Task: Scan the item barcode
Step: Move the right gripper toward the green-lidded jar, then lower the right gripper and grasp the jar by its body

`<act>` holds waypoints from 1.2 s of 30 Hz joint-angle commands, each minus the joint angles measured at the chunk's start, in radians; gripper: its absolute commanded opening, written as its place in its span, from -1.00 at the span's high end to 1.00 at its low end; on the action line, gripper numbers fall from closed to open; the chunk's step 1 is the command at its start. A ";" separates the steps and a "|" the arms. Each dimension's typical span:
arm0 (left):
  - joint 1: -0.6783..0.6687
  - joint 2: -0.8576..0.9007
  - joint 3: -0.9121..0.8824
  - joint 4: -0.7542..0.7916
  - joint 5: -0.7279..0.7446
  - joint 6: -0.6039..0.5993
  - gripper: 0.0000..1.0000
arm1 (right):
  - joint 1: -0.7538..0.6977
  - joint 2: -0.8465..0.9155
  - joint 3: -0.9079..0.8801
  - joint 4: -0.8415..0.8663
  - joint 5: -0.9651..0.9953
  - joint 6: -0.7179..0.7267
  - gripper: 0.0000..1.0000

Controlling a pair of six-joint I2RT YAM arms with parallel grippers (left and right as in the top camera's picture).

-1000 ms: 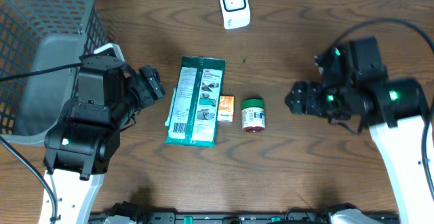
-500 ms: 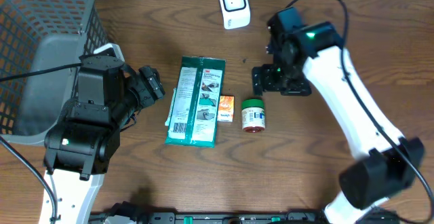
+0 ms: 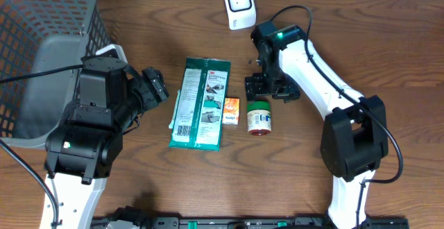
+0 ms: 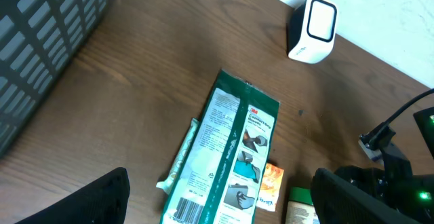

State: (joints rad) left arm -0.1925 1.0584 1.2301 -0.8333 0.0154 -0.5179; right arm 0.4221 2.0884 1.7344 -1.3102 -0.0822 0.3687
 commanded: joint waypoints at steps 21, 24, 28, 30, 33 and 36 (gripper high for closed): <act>0.003 -0.001 0.016 -0.001 -0.017 0.020 -0.71 | 0.063 0.029 -0.093 0.164 0.032 0.132 -0.91; 0.003 -0.001 0.016 -0.001 -0.017 0.020 -0.71 | 0.067 0.029 -0.130 0.198 0.032 0.132 -0.91; 0.003 -0.001 0.016 -0.001 -0.017 0.020 -0.71 | 0.068 0.029 -0.169 0.239 0.032 0.132 -0.89; 0.003 -0.001 0.016 -0.001 -0.017 0.020 -0.71 | 0.069 0.029 -0.188 0.260 0.032 0.132 -0.87; 0.003 -0.001 0.016 -0.001 -0.017 0.020 -0.72 | 0.070 0.029 -0.196 0.265 0.029 0.132 -0.86; 0.003 -0.001 0.016 -0.001 -0.017 0.020 -0.71 | 0.070 0.029 -0.196 0.271 0.028 0.132 -0.79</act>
State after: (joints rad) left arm -0.1925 1.0584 1.2301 -0.8333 0.0154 -0.5159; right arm 0.4793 2.1048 1.5440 -1.0466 -0.0628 0.4892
